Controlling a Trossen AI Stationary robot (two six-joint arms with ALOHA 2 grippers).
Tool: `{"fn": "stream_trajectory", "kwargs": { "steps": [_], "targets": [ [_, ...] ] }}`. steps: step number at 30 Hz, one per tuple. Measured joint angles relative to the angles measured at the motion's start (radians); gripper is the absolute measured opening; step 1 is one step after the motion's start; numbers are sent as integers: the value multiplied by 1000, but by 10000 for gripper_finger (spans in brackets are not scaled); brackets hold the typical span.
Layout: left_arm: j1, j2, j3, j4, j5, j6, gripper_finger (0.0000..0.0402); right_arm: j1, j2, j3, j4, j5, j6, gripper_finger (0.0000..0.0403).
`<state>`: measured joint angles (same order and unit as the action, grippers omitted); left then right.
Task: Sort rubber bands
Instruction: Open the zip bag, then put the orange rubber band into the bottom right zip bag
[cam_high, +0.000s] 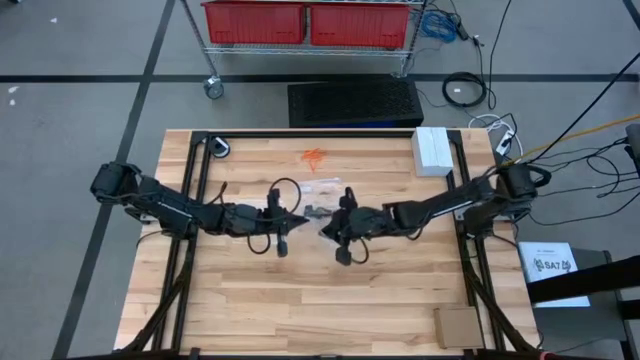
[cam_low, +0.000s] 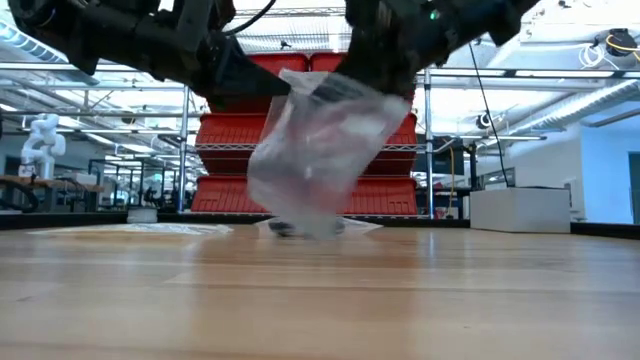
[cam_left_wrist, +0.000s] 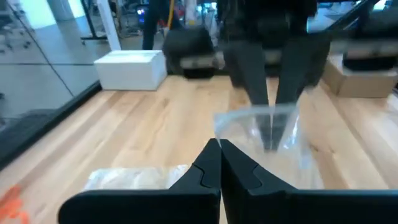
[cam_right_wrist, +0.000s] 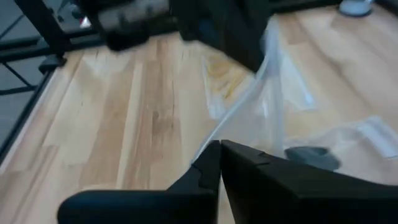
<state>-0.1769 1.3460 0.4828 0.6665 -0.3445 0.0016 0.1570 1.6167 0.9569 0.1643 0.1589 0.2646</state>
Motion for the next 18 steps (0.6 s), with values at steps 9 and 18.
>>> {"fn": "stream_trajectory", "kwargs": {
  "steps": [9,18],
  "targets": [
    [43,-31,-1,-185,-135,5,0,-22,-126,0,-140,77,-76,115],
    [1,-242,-1,-393,-136,4,0,-210,-61,0,-154,90,-141,155]
  ]
}}
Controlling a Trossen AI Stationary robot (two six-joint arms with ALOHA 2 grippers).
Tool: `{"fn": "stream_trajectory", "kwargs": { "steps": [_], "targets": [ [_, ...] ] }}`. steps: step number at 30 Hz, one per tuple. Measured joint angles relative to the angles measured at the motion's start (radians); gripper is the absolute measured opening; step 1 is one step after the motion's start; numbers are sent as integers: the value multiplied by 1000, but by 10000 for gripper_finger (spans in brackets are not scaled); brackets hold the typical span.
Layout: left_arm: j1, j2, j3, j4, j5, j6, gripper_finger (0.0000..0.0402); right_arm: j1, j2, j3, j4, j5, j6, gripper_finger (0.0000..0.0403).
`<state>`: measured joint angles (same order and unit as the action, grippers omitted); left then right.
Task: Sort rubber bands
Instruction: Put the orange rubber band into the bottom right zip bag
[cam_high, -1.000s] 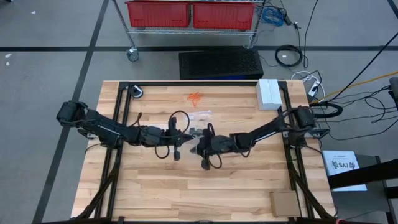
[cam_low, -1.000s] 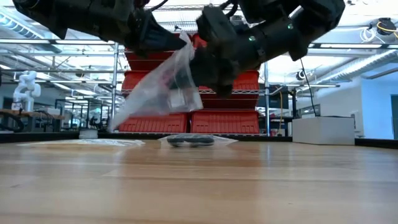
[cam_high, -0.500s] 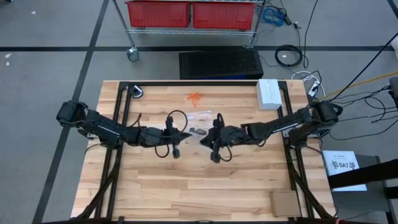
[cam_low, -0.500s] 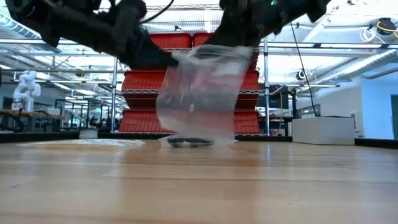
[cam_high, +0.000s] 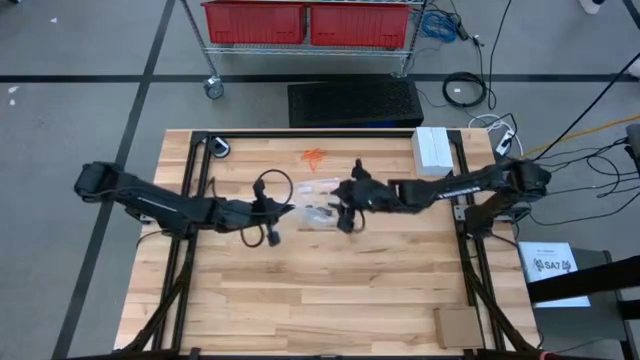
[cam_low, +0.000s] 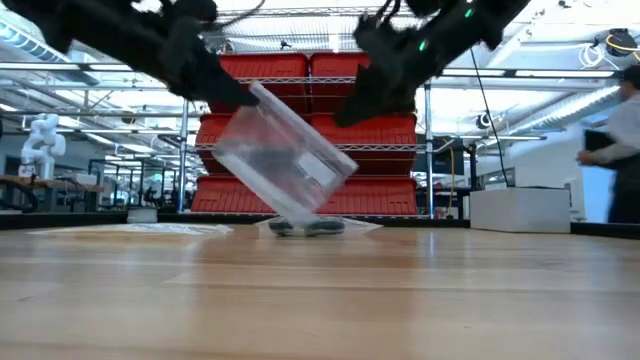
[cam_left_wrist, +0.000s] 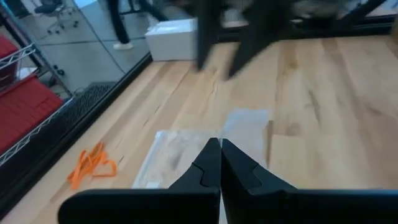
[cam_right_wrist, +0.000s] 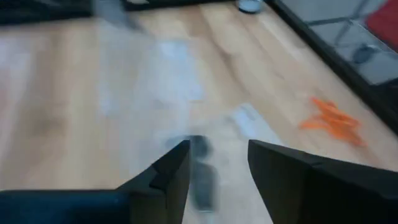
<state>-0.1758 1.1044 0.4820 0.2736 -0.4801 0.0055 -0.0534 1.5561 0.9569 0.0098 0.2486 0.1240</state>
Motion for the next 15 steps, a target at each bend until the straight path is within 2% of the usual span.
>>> {"fn": "stream_trajectory", "kwargs": {
  "steps": [4,9,12,15],
  "targets": [
    [-26,-93,-16,-64,-7,-9,0,-135,27,12,14,-114,-73,155],
    [-30,-181,-155,41,-11,-51,0,-256,107,94,-10,-231,-282,155],
    [-29,-233,-229,165,31,-51,0,-292,188,186,-112,-256,-441,155],
    [-30,-288,-258,186,84,-45,0,-318,287,293,-236,-258,-538,155]
  ]
}}
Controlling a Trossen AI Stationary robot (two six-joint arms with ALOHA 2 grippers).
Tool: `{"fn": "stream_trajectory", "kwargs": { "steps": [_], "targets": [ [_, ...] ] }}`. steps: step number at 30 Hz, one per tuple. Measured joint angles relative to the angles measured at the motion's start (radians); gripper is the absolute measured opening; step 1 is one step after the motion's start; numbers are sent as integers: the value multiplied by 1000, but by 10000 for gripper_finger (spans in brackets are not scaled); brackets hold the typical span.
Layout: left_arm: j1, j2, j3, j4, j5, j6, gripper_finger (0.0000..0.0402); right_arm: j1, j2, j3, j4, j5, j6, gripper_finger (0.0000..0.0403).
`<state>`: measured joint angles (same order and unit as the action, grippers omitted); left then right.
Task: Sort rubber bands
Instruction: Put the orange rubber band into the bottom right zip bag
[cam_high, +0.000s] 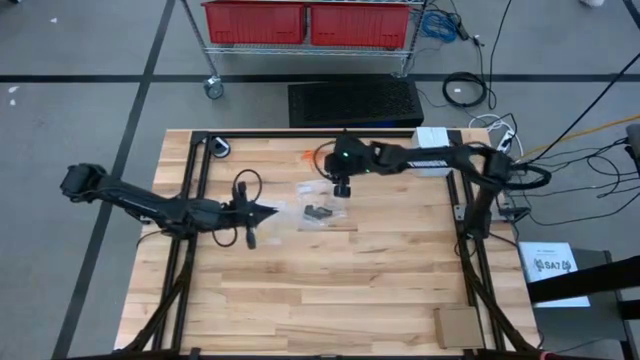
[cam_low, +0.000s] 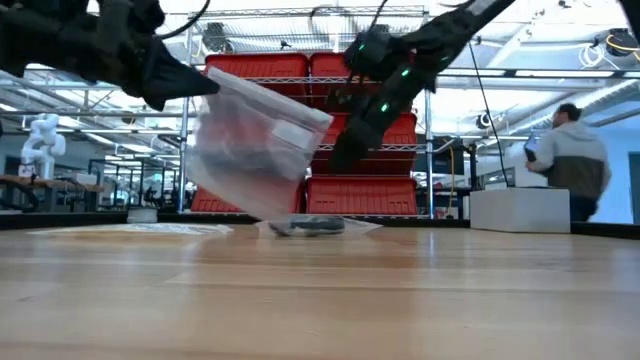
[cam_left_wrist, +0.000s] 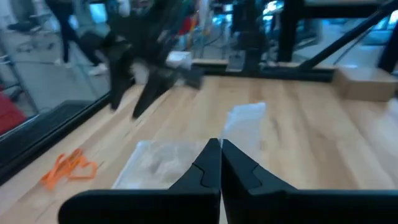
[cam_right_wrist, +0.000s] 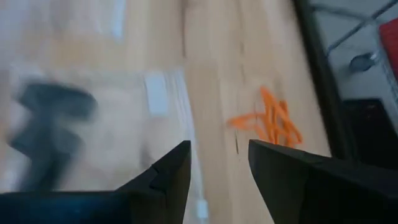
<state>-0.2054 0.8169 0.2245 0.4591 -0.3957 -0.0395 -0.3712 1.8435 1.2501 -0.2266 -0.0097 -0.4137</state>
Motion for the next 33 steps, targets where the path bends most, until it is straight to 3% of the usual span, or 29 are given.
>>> {"fn": "stream_trajectory", "kwargs": {
  "steps": [5,9,22,26,30,33],
  "targets": [
    [0,-57,-13,-5,19,13,0,-30,155,174,-163,0,-83,155],
    [0,-79,-18,-17,20,19,0,-49,243,268,-196,0,-104,155],
    [7,-85,-18,-30,20,29,0,-66,371,434,-303,-46,-135,150],
    [19,-85,-18,-32,19,22,0,-67,371,446,-327,-41,-134,109],
    [22,-85,-18,-36,19,22,0,-67,372,461,-356,-20,-135,24],
    [22,-85,-18,-45,19,22,0,-59,372,473,-406,15,-145,9]
  ]
}}
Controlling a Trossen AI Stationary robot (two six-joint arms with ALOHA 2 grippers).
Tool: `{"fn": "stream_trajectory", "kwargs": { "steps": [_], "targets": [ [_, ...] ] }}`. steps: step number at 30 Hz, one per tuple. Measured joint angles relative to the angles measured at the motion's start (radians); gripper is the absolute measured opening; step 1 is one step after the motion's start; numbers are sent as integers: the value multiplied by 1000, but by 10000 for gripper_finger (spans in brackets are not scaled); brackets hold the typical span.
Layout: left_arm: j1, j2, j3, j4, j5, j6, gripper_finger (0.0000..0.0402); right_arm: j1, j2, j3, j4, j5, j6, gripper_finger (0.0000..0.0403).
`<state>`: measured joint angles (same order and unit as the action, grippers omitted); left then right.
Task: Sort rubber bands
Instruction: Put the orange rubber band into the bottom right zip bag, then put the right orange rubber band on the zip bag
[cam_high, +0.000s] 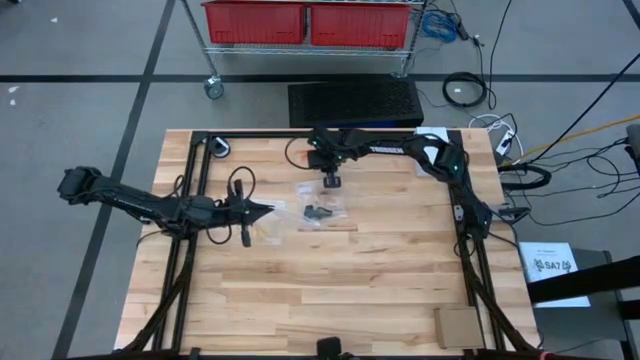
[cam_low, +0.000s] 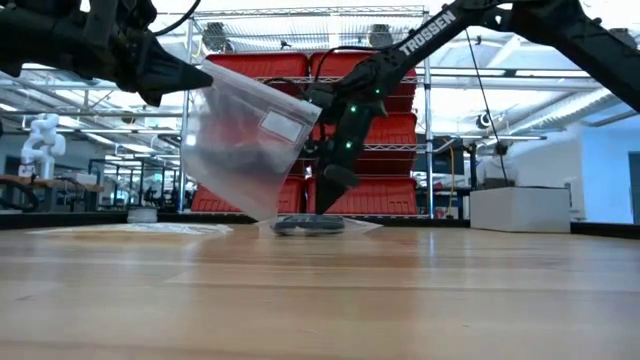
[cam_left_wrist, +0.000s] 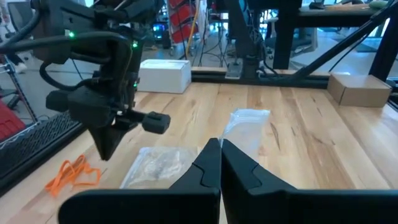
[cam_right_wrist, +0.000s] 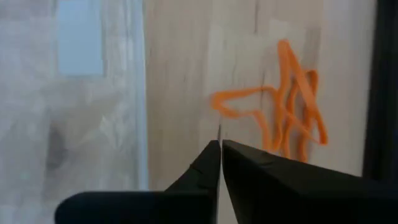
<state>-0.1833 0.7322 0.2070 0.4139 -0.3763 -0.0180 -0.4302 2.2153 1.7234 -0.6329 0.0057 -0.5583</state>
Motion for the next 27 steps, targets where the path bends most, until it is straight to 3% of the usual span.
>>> {"fn": "stream_trajectory", "kwargs": {
  "steps": [12,20,24,27],
  "targets": [
    [0,0,0,-4,-2,5,0,75,-206,22,-171,-6,81,0],
    [0,-1,0,17,-11,10,0,142,-332,24,-186,-7,154,1],
    [0,-40,0,40,-65,24,0,113,-330,-9,-192,-29,141,19],
    [0,-89,0,15,-60,26,0,42,-330,-73,-169,-137,52,37]
  ]
}}
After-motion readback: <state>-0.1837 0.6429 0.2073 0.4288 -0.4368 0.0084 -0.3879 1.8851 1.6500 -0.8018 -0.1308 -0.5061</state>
